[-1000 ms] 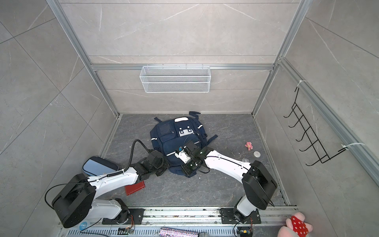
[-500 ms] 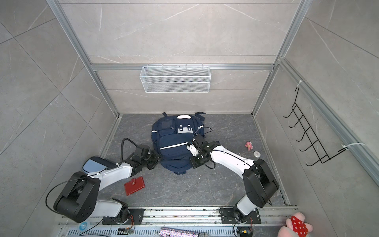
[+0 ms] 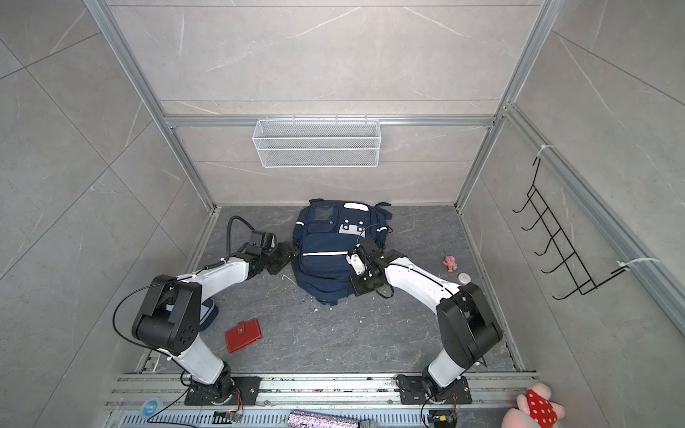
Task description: Pack the student bag
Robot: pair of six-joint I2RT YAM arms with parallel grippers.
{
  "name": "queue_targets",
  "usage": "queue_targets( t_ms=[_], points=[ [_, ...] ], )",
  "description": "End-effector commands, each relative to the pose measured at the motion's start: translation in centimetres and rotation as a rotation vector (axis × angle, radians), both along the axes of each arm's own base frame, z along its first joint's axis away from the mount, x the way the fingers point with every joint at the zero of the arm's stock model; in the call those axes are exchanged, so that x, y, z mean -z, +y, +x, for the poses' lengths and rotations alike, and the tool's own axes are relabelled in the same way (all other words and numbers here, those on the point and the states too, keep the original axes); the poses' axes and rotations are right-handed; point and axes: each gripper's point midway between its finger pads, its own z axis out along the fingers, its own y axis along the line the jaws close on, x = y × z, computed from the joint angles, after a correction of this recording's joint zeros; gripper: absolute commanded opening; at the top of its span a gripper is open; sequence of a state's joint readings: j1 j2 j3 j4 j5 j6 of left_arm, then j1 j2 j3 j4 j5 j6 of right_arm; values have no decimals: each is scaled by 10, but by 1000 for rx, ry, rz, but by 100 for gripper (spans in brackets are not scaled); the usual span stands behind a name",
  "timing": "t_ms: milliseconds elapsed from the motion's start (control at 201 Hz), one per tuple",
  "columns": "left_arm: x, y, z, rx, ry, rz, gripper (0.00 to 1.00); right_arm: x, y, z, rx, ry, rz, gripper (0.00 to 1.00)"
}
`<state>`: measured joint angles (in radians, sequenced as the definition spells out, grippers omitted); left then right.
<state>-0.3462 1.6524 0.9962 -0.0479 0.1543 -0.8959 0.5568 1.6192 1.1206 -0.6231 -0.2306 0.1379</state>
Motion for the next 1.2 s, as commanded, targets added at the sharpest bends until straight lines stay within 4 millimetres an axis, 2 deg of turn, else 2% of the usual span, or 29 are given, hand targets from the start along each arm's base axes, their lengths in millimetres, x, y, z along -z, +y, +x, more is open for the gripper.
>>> queue_targets(
  t_ms=[0, 60, 139, 234, 294, 448, 583, 647, 702, 757, 846, 901, 981, 1065, 1195],
  points=[
    [-14, -14, -43, 50, 23, 78, 99, -31, 30, 2, -86, -58, 125, 0],
    [-12, -22, -67, 70, 45, 84, 99, -41, 44, 0, -134, -88, 164, 0],
    [-6, -39, -99, 109, 89, 69, 97, -44, 60, -7, -189, -92, 190, 0],
    [-1, -51, -121, 89, 111, 9, 92, -41, 75, -18, -235, -74, 227, 0],
    [-4, -57, -123, 63, 88, -44, 91, -39, 82, -26, -260, -65, 255, 0],
    [-17, -68, -110, 37, 23, -122, 87, -35, 97, -47, -317, -32, 303, 0],
    [-10, -84, -102, 41, 52, -175, 83, -35, 103, -56, -340, -24, 330, 0],
    [-1, -89, -102, 25, 67, -207, 69, -35, 103, -56, -336, -24, 326, 0],
    [5, -89, -101, 8, 74, -222, 42, -34, 101, -56, -331, -25, 317, 0],
    [8, -85, -101, -11, 68, -220, 24, -32, 98, -55, -323, -26, 301, 0],
    [12, -72, -98, -39, 64, -180, 14, -31, 94, -56, -314, -25, 287, 0],
    [14, -63, -95, -57, 64, -164, 0, -30, 91, -58, -315, -26, 287, 0],
    [14, -45, -88, -94, 51, -151, 0, -31, 85, -56, -299, -34, 274, 0],
    [11, -21, -81, -121, 31, -114, 0, -31, 71, -45, -249, -45, 258, 0],
    [-2, 20, -72, -157, -8, -11, 0, -22, 31, -18, -117, -46, 176, 0]
  ],
)
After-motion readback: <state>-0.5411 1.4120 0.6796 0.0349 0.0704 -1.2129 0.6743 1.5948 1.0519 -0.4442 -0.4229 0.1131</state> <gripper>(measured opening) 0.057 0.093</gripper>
